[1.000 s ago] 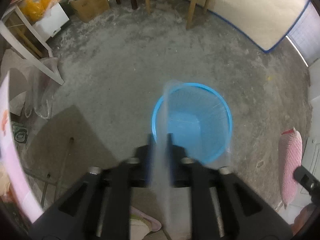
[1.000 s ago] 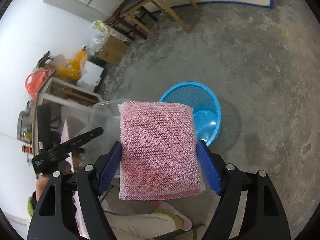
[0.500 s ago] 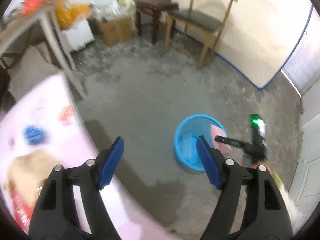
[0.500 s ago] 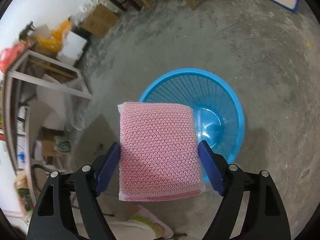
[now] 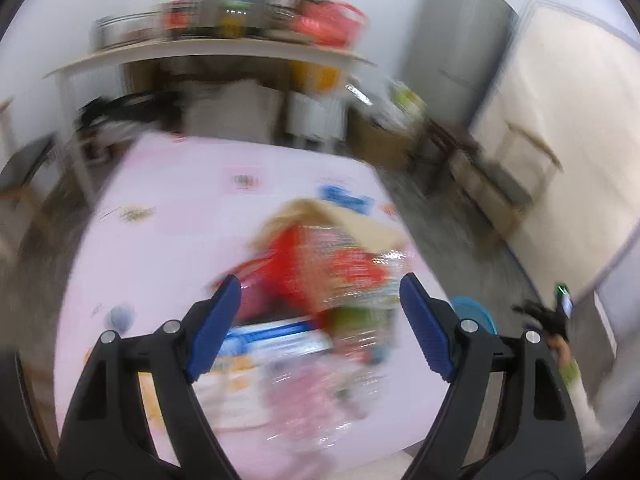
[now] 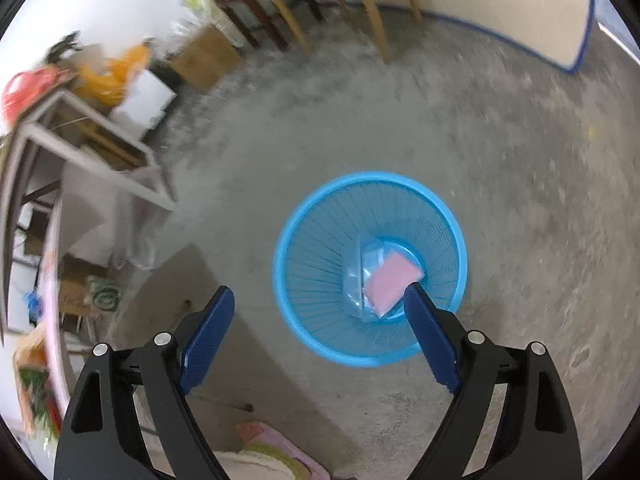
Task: Collect trash
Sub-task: 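Carry both items to the blue wastebasket and open both tools to drop them, then return both tools to the table above the white medicine box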
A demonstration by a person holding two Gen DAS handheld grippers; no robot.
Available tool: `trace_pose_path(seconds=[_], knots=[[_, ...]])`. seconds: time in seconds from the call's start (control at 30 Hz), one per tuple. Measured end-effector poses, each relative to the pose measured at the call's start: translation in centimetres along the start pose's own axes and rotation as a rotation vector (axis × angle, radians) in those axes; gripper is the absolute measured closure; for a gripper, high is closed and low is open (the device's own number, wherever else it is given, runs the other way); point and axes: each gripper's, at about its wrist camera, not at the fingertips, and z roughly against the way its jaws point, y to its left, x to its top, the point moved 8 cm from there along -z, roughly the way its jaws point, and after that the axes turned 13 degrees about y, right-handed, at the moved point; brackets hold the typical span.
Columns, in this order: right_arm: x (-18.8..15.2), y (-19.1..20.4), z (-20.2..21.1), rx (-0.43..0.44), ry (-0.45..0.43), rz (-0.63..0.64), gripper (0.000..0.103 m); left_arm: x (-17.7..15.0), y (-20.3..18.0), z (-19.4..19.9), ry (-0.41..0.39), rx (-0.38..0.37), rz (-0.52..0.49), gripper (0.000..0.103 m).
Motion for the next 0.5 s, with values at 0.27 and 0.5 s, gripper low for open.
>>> trace_pose_path(seconds=[0.27, 0.5], knots=[[-6.8, 13.2, 9.9, 0.104, -0.106, 0.274, 0.017, -5.7, 13.1, 5.9, -0.138, 0.064, 0.225, 0.022], [-14.1, 26.2, 13.1, 0.226, -0.079, 0.569, 0.017, -11.1, 16.1, 4.9, -0.127, 0.043, 0.261, 0.020]])
